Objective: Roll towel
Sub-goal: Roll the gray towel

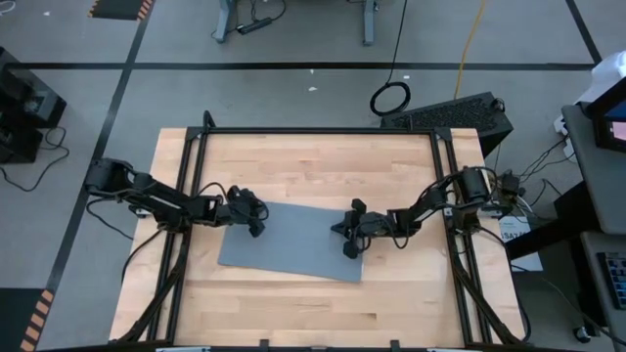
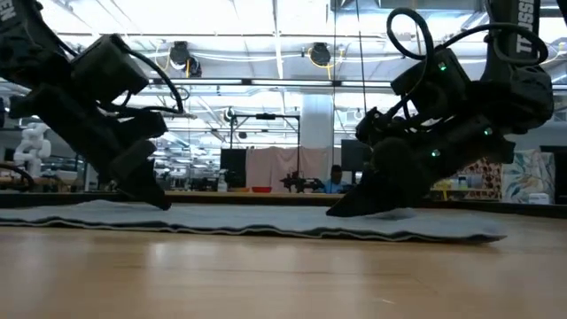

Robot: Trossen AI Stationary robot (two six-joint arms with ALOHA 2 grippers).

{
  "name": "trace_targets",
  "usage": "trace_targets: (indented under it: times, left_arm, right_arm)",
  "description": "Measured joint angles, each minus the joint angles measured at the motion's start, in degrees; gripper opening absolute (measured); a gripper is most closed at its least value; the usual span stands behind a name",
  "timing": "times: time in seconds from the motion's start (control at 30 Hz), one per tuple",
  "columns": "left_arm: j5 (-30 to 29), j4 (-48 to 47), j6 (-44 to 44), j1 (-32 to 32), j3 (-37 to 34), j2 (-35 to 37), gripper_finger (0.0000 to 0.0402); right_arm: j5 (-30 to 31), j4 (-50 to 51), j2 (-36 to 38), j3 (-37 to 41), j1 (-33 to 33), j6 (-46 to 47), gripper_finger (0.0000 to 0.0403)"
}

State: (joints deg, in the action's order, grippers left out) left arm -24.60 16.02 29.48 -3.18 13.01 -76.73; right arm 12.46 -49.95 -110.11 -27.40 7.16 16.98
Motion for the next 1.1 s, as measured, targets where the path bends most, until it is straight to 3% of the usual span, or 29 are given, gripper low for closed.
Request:
trace_targets:
  times: [0.27, 0.47, 0.67, 0.83, 1.1]
  left_arm:
    - [4.45, -2.61, 0.96, -3.74, 3.25, 6.90, 0.0044]
    - [4.34, -11.58, 13.61, -8.57, 3.35, 8.26, 0.0044]
    - [2.29, -19.20, 21.11, -9.25, 3.53, 4.55, 0.0044]
    - [0.93, -16.68, 17.02, -5.84, 3.54, 1.40, 0.0044]
    - [-0.52, -2.90, -0.42, 2.33, 3.21, -1.84, 0.0044]
  right_arm:
    - [-0.46, 3.89, 10.15, 0.25, 1.75, -0.93, 0.0001]
    - [2.39, 16.56, 16.18, 0.24, 2.96, -0.35, 0.0001]
    - [3.28, 26.67, 14.80, 0.19, 4.13, 7.28, 0.0002]
    - [3.97, 31.77, 14.51, -0.09, 7.35, 15.33, 0.0002]
    - [6.05, 31.86, 14.68, 0.09, 16.08, 28.84, 0.0002]
